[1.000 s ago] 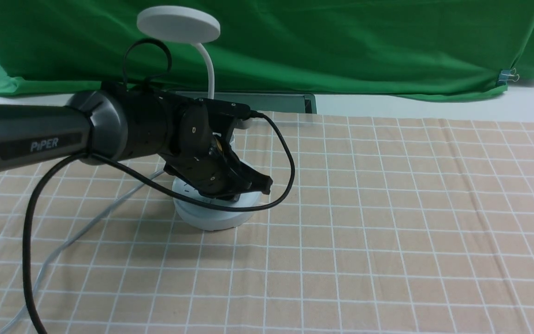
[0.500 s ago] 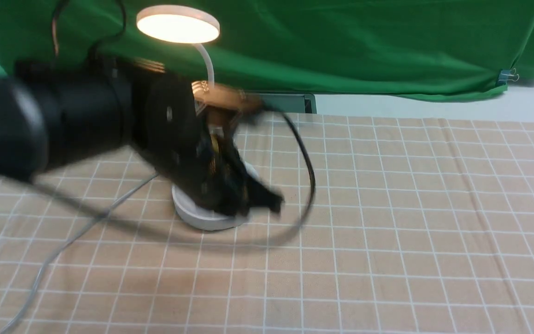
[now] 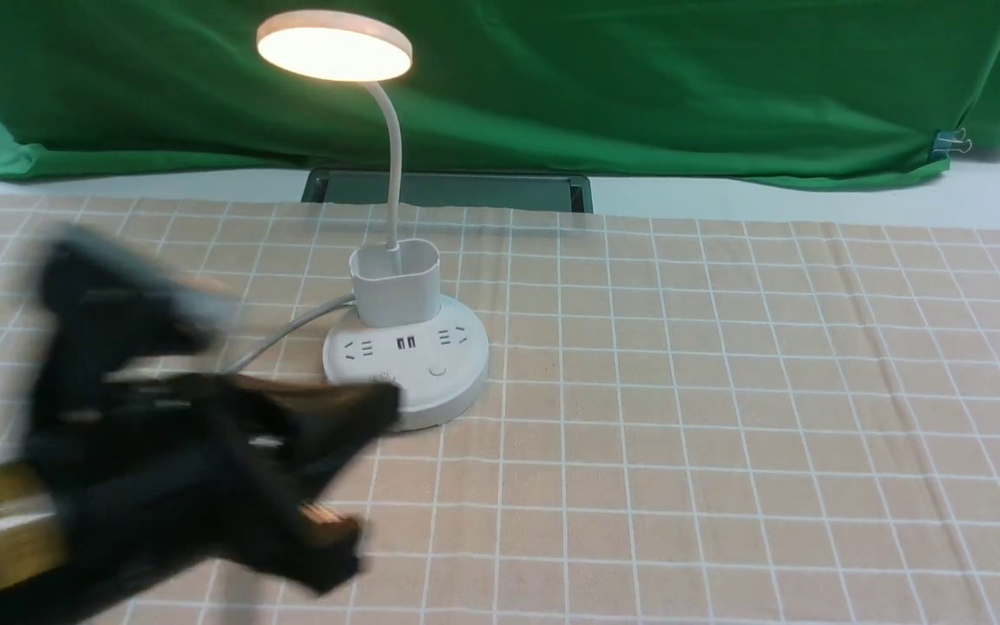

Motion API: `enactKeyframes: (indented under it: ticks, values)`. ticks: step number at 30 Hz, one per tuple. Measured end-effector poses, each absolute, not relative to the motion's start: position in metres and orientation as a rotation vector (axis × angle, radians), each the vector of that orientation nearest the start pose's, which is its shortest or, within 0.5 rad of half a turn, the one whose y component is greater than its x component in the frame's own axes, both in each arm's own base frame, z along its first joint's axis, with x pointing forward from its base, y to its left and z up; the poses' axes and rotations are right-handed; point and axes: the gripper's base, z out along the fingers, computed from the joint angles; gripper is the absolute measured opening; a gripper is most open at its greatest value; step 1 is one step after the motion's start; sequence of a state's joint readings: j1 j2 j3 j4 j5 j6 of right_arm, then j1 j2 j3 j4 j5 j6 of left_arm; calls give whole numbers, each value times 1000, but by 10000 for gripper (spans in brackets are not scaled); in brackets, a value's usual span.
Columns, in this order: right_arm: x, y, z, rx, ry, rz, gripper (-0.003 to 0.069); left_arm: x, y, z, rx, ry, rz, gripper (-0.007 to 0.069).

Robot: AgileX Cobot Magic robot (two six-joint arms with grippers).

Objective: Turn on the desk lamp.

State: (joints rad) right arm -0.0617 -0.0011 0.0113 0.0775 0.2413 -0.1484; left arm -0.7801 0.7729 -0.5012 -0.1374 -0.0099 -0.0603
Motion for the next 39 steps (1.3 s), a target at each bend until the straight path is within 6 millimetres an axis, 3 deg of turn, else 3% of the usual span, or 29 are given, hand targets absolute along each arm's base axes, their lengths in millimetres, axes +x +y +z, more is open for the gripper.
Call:
enactKeyframes:
  ticks: [4,8,17,25,31,39]
  values:
    - [56,-2,188,-24,1735,-83,238,94,-92,321,526,1522,-696,1]
    - [56,-2,188,-24,1735,-83,238,80,-79,321,554,1479,-668,1]
    - [56,-2,188,-24,1735,-83,238,78,-77,313,578,1524,-649,1]
    - [56,-2,188,-24,1735,-83,238,77,-76,326,519,1372,-689,1]
    - [56,-2,188,-24,1735,-83,238,67,-53,305,405,1318,-621,1]
    - [56,-2,188,-24,1735,-83,238,54,-18,270,157,1263,-346,1]
